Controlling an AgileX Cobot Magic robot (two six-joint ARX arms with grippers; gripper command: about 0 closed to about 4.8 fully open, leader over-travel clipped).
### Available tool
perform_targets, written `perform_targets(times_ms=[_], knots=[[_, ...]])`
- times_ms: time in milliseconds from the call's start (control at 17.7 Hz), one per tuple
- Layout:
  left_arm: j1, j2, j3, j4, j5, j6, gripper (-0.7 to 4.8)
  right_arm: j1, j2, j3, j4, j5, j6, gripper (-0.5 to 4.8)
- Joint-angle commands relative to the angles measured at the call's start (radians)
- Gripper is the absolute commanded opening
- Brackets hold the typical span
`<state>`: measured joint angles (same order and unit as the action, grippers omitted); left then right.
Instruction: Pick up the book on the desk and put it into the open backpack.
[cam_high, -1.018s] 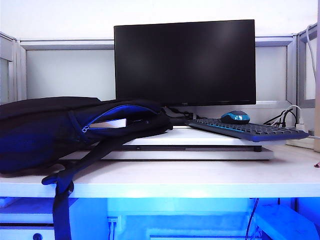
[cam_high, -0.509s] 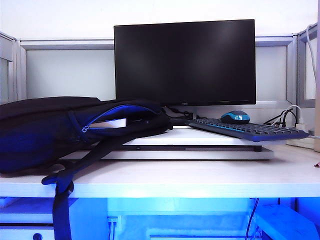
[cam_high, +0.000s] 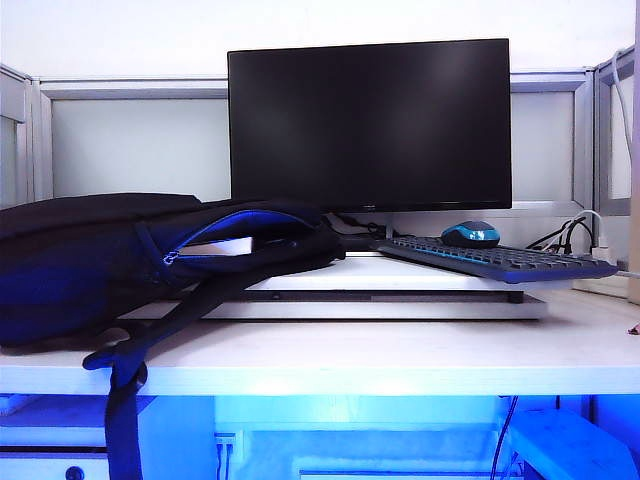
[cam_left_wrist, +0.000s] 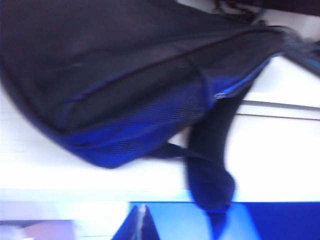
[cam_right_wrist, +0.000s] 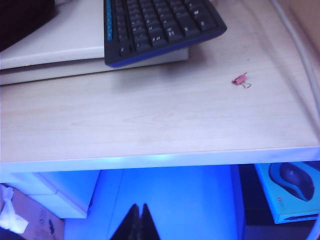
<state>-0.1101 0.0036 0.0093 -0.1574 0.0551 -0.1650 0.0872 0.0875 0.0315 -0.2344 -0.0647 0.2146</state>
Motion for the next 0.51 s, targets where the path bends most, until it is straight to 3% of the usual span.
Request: perform_targets(times_ms=[57,509], knots=[[0.0,0.0,-0.003,-0.026,-0.04,0.011,-0.03,0.002,0.0,-0.004,0.0,0.007,0.002,-0.08],[0.0,0.0,-0.003,-0.025,-0.033,0.008,-0.03,0.002,-0.001,-0.004,0.002,0.007,0.002,-0.08]])
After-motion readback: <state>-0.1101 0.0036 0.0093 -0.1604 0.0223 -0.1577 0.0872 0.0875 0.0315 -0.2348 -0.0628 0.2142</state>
